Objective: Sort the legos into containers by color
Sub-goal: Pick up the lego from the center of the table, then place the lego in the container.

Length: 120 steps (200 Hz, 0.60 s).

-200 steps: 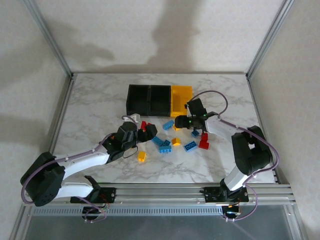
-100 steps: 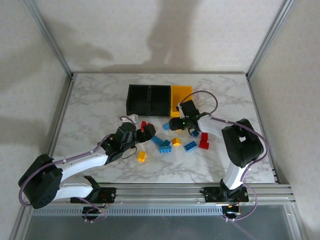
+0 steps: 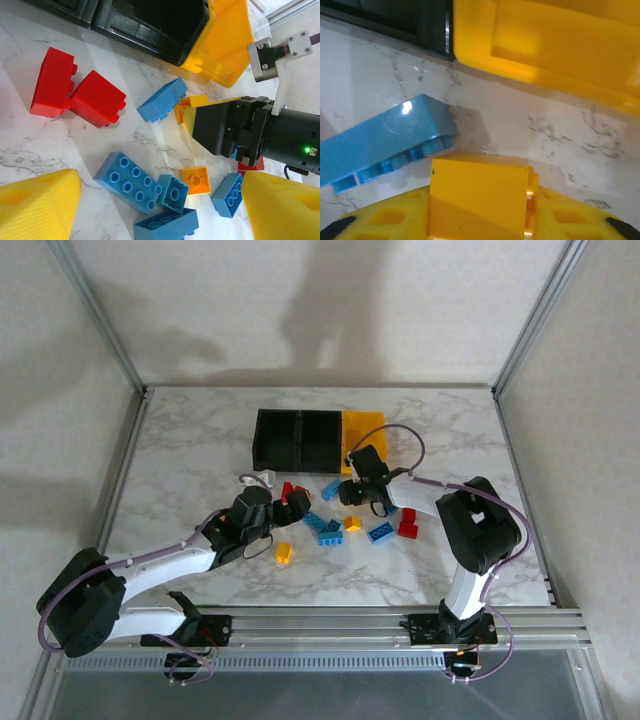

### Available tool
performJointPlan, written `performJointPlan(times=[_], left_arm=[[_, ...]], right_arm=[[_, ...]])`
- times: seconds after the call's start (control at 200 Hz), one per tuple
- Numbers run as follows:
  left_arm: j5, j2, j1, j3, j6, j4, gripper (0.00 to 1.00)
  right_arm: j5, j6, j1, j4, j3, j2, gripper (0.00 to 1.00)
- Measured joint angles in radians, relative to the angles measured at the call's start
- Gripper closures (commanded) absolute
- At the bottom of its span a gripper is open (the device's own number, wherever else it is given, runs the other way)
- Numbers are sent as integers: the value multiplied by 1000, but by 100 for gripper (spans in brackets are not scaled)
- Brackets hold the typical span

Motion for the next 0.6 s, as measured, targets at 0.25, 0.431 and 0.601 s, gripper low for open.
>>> performJointPlan(times=[0.25, 0.431, 0.601], left_arm=[[-2, -20, 0, 0, 0, 0, 17], [-8, -32, -2, 0, 0, 0, 17], [-21, -35, -10, 0, -2, -2, 17]], right_arm=[[37, 19, -8, -109, 14, -134, 64], [47, 56, -56, -209, 192, -134, 64], [51, 142, -99, -253, 386, -35, 64]])
